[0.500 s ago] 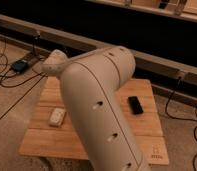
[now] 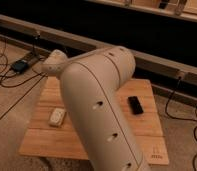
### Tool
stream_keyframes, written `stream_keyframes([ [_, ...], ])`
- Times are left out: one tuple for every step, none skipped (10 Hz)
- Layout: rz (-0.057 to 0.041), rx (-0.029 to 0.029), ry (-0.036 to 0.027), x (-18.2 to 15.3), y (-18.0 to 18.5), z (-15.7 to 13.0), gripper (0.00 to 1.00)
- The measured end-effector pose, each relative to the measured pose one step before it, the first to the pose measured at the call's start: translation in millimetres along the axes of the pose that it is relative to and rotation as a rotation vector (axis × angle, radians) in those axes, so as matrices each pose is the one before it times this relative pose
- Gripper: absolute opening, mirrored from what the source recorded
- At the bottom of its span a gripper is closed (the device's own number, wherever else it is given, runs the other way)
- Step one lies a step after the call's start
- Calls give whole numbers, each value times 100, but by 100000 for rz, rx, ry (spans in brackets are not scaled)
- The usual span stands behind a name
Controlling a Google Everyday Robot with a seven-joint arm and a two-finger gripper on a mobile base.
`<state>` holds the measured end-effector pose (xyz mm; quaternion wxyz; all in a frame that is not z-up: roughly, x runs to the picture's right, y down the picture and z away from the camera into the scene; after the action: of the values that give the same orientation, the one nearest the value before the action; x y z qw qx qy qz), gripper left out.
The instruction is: Place the eraser in the ceramic cup
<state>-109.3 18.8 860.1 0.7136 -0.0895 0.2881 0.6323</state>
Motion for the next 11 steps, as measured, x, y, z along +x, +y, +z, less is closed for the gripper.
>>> stream_keyframes([
  [7, -6, -7, -2, 1, -5, 0],
  [4, 3, 3, 0, -4, 3, 0],
  [-10, -2, 4, 3, 5, 0, 0],
  [-1, -4, 1, 0, 0, -1, 0],
  [5, -3, -2, 0, 3, 0, 0],
  [-3, 6, 6, 2, -3, 2, 0],
  [-7, -1, -3, 0, 3, 2, 0],
  [3, -3, 1, 0, 0, -3, 0],
  [191, -66, 179, -44, 47, 114, 0],
  [628, 39, 502, -163, -6, 404, 0],
  [904, 93, 687, -260, -62, 661, 0],
])
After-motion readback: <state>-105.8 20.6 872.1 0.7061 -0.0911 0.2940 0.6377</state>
